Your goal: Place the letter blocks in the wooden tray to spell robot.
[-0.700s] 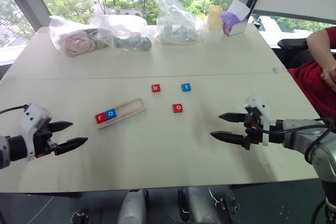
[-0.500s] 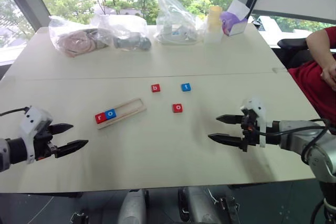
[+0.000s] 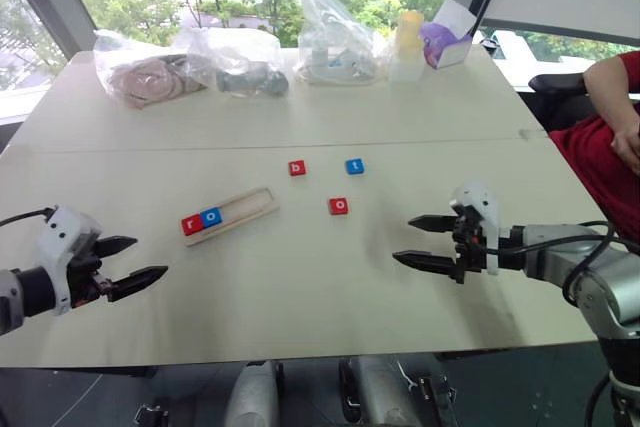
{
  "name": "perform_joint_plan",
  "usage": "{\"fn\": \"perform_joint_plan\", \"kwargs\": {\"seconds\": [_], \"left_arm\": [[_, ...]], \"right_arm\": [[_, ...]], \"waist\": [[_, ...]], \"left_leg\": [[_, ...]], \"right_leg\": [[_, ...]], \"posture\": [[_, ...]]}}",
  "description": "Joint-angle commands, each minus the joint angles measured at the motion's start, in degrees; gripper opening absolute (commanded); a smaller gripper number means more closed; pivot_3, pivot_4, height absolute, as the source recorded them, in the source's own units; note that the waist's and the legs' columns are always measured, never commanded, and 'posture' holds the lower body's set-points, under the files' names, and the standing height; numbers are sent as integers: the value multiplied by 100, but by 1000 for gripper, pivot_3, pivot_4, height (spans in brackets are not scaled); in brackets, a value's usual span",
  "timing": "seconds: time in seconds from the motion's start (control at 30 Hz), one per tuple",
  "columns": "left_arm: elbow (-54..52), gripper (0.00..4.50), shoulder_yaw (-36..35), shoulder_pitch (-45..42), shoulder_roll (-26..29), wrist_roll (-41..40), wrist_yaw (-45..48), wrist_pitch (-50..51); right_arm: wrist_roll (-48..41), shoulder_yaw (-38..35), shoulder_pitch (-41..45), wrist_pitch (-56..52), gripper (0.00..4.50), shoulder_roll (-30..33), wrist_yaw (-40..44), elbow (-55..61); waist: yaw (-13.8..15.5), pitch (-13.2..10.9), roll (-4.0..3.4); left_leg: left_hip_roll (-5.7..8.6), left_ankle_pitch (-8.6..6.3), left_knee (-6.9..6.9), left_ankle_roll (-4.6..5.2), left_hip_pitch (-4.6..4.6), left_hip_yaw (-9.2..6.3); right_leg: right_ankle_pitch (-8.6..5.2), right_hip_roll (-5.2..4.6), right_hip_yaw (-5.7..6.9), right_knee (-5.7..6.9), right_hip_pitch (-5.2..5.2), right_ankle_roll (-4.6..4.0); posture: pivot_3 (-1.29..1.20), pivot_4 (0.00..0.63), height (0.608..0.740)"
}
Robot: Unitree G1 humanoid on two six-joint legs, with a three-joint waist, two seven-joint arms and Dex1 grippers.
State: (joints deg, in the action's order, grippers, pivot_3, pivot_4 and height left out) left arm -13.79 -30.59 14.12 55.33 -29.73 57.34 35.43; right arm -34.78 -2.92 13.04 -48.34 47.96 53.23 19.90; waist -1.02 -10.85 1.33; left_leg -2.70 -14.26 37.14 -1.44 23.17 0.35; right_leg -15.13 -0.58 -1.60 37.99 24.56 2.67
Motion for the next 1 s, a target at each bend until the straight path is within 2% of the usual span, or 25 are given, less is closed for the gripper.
{"fn": "perform_joint_plan", "kwargs": {"seconds": [0.03, 0.23, 0.43, 0.67, 1.0], "left_arm": [[403, 4500, 27, -290, 217, 208, 150, -365], [1525, 4500, 1136, -1587, 487, 728, 769, -1282], [2713, 4500, 2317, -2971, 216, 1264, 1319, -1972], [3519, 4500, 2957, -3451, -198, 1841, 1376, -2851], [4312, 4500, 3366, -3863, -540, 2126, 1679, -3097]], "right_arm": [[-6, 33, 273, 84, 4439, -42, 14, 33], [4, 469, 712, 36, 4439, -297, -65, 265], [51, 942, 986, -1, 4439, -864, -401, 540], [251, 1558, 1198, -39, 4439, -1449, -861, 929], [264, 1694, 1136, -24, 4439, -1520, -974, 999]], "waist": [[2, 0, -1], [29, 0, -1], [20, 0, -1], [12, 1, 1], [31, 4, 1]], "left_leg": [[0, 0, 0, 0, -1, 0], [2, 0, 0, 0, 4, 0], [4, 0, 0, 0, 15, 1], [2, 0, 1, 1, 16, -4], [8, 1, 13, 1, 15, -6]], "right_leg": [[0, 0, 0, 0, 0, 0], [0, 1, 2, 0, 3, -1], [11, 5, 3, 1, 11, 19], [14, 10, 7, 9, 14, 23], [13, 3, 11, 9, 4, 23]], "posture": [[0, 150, 740], [0, 150, 740], [0, 150, 740], [0, 150, 740], [0, 150, 740]]}}
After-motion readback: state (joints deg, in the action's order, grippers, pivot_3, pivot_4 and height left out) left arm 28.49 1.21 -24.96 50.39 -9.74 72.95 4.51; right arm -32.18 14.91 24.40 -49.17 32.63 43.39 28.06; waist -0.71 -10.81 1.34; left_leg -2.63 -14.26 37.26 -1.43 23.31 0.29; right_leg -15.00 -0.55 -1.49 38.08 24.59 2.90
